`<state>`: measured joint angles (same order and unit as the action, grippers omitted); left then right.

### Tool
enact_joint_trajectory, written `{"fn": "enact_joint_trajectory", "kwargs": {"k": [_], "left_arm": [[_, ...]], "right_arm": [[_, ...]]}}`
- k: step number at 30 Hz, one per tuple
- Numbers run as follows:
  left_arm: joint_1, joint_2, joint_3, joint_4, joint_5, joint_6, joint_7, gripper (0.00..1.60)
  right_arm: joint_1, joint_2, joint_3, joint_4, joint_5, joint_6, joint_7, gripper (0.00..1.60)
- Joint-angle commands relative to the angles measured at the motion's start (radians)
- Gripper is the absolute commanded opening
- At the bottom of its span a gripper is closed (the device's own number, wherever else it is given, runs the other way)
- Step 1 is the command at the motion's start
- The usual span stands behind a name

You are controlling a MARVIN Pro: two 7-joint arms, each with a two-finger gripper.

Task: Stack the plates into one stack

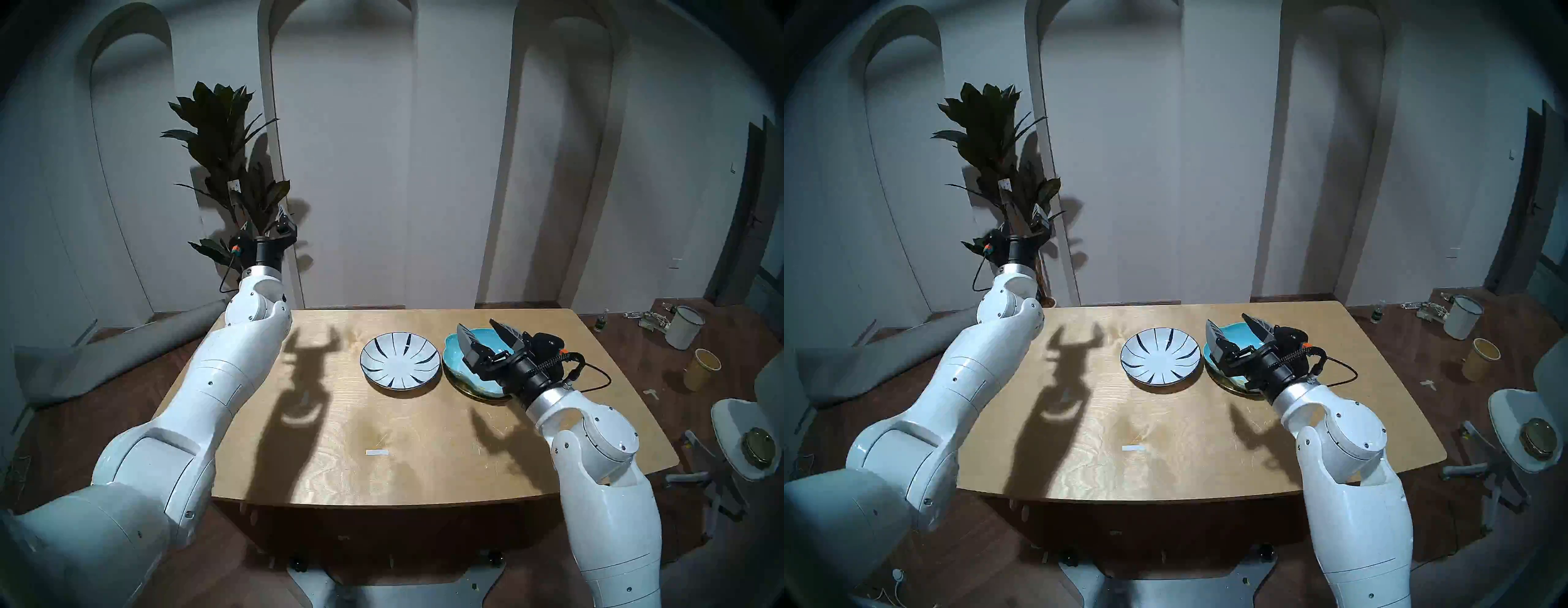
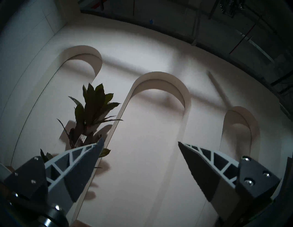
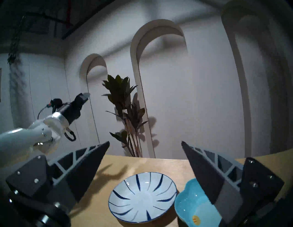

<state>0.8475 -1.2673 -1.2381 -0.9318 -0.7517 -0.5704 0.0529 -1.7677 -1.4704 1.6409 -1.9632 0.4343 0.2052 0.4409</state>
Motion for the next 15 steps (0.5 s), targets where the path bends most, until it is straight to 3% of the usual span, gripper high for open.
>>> {"fn": "enact_joint_trajectory", "kwargs": {"k": [1, 7, 15], "left_arm": [[-0.024, -0.006, 0.006, 0.026, 0.044, -0.124, -0.040, 1.60], [-0.030, -0.008, 0.013, 0.052, 0.055, -0.179, -0.049, 1.60], [-0.101, 0.033, 0.029, 0.115, 0.105, -0.217, -0.096, 1.60]], "right_arm": [[0.008, -0.088, 0.018, -0.040, 0.113, 0.047, -0.028, 1.60], [0.052, -0.126, 0.066, -0.019, 0.259, 0.079, -0.066, 1.60], [0.072, -0.131, 0.052, 0.036, 0.421, 0.146, -0.143, 1.60]]}}
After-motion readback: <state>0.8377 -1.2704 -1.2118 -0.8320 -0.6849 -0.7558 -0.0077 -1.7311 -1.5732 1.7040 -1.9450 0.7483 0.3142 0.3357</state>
